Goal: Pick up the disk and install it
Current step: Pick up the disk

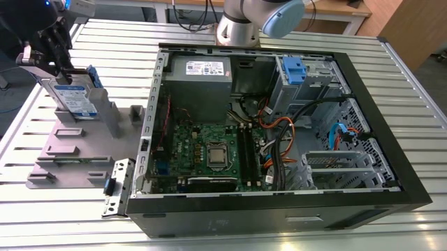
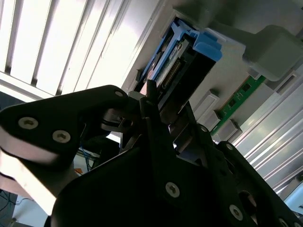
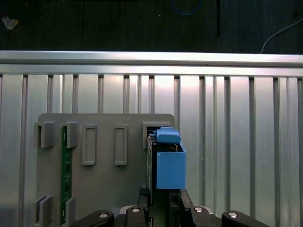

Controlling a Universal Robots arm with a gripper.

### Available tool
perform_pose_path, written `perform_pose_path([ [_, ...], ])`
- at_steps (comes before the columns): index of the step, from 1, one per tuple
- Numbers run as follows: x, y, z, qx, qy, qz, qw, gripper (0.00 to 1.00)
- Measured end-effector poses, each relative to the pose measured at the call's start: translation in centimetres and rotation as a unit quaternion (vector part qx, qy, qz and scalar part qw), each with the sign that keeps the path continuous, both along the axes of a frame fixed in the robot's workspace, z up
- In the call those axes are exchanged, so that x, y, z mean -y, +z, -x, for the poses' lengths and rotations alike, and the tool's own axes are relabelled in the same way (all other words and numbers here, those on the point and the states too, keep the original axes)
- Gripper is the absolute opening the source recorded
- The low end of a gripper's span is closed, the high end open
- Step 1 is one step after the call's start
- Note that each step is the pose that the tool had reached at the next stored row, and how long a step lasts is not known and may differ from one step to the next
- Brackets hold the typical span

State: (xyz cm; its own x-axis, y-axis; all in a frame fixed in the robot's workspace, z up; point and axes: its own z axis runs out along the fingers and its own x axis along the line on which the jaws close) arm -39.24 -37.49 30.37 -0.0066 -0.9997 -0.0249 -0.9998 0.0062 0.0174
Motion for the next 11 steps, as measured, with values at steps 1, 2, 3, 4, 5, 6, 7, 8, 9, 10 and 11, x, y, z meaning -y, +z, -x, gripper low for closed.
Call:
perform_pose_path([
  [1,0.00,0.04,0.00,0.0000,0.000,0.0000,1.00000,0.35],
  [2,0.00,0.08,0.00,0.0001,0.000,-0.0001,1.00000,0.35],
  [3,0.00,0.16,0.00,0.0001,0.000,0.0000,1.00000,0.35],
  [4,0.00,0.26,0.00,0.0000,0.000,0.0000,1.00000,0.35],
  [5,0.00,0.39,0.00,0.0000,0.000,0.0000,1.00000,0.35],
  [6,0.00,0.52,0.00,0.0000,0.000,0.0000,1.00000,0.35],
  [7,0.00,0.67,0.00,-0.0001,0.000,0.0000,1.00000,0.35],
  [8,0.00,0.80,0.00,-0.0001,0.000,0.0000,1.00000,0.35],
  [9,0.00,0.85,0.00,-0.0001,0.000,0.0000,1.00000,0.35],
  [10,0.00,0.84,0.00,0.0001,0.000,0.0002,1.00000,0.35],
  [11,0.00,0.84,0.00,0.0001,0.000,0.0004,1.00000,0.35],
])
